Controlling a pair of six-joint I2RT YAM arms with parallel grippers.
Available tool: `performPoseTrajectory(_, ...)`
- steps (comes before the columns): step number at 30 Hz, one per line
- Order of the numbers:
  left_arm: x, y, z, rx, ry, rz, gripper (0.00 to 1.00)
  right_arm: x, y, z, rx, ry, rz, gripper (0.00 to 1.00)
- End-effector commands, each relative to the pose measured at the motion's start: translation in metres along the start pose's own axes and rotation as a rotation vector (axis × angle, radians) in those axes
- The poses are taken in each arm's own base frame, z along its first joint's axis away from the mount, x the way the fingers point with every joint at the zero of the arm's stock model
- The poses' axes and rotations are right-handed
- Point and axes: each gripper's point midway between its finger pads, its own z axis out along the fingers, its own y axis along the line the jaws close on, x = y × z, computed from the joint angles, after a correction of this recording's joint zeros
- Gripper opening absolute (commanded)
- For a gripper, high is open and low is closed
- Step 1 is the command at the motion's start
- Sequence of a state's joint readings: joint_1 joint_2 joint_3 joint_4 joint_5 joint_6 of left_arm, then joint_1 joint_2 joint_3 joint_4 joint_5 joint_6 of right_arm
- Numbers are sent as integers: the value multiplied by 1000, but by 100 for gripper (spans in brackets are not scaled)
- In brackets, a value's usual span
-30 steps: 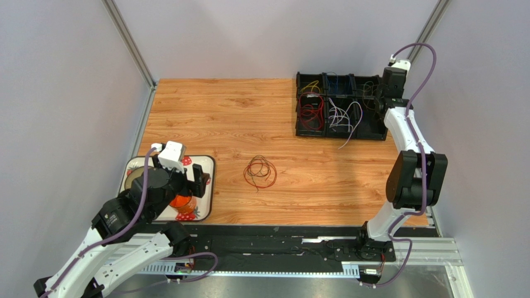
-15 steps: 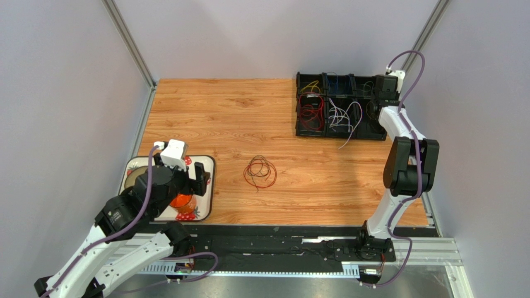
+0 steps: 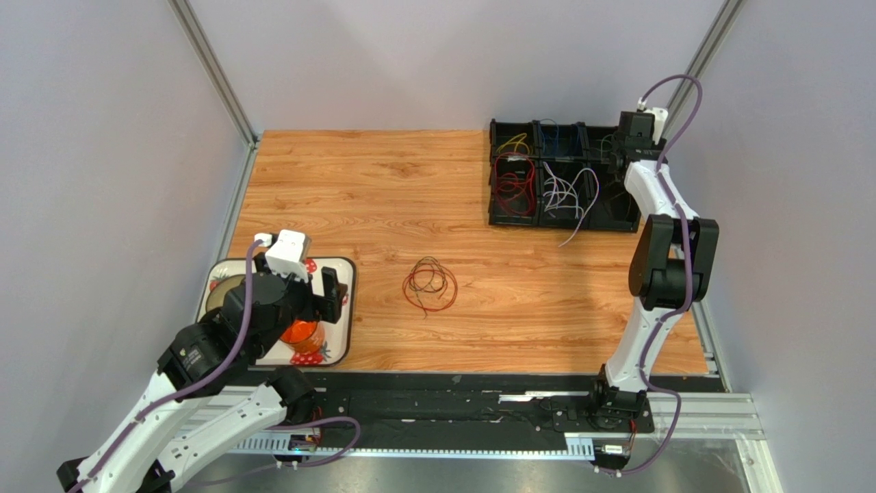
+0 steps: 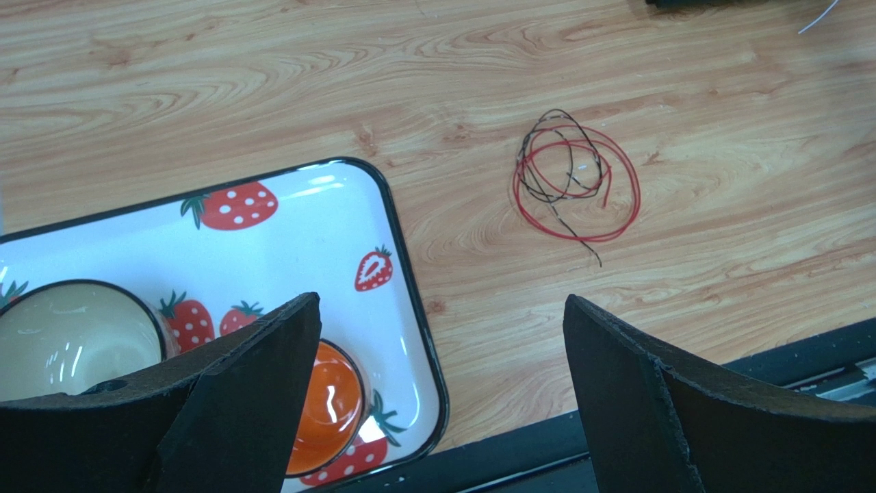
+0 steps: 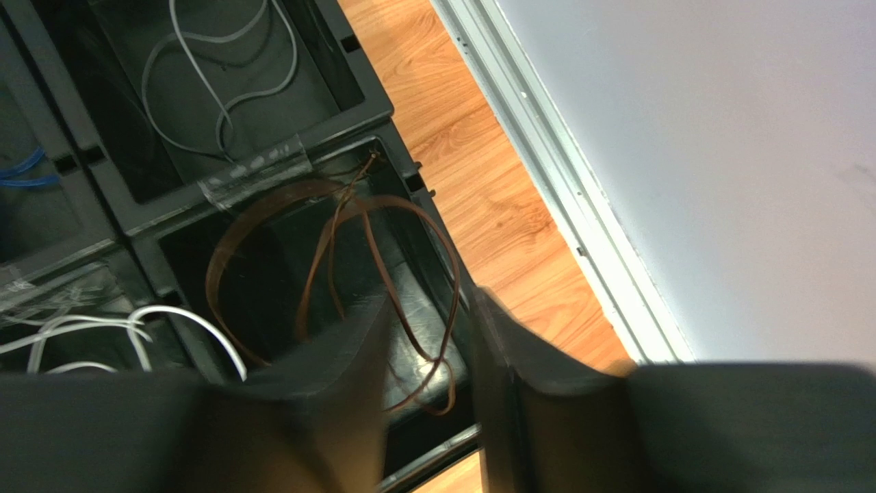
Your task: Untangle the cables
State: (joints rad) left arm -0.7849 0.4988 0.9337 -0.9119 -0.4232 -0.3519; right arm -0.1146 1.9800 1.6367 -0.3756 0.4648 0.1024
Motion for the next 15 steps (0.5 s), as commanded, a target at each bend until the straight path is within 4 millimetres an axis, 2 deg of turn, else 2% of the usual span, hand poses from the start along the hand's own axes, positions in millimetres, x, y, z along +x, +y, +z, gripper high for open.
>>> performPoseTrajectory(1, -4, -2, 3, 5, -19, 7, 95, -13, -9, -9, 31, -3, 40, 59)
performPoseTrajectory(5, -4, -2, 3, 8, -18, 9, 95, -14, -16, -14, 59, -3, 39, 61)
performPoseTrajectory(11, -4, -3, 3, 11, -19, 8, 95, -16, -10, -32, 10, 0, 63, 60)
performPoseTrajectory(12, -4, -3, 3, 12, -20, 8, 95, -25, -11, -44, -1, -31, 74, 60)
performPoseTrajectory(14, -4, -3, 3, 12, -20, 8, 95, -19, -7, -53, -13, -37, 58, 60)
performPoseTrajectory(15, -4, -3, 3, 11, -19, 7, 95, -26, -9, -64, -19, -61, 68, 60)
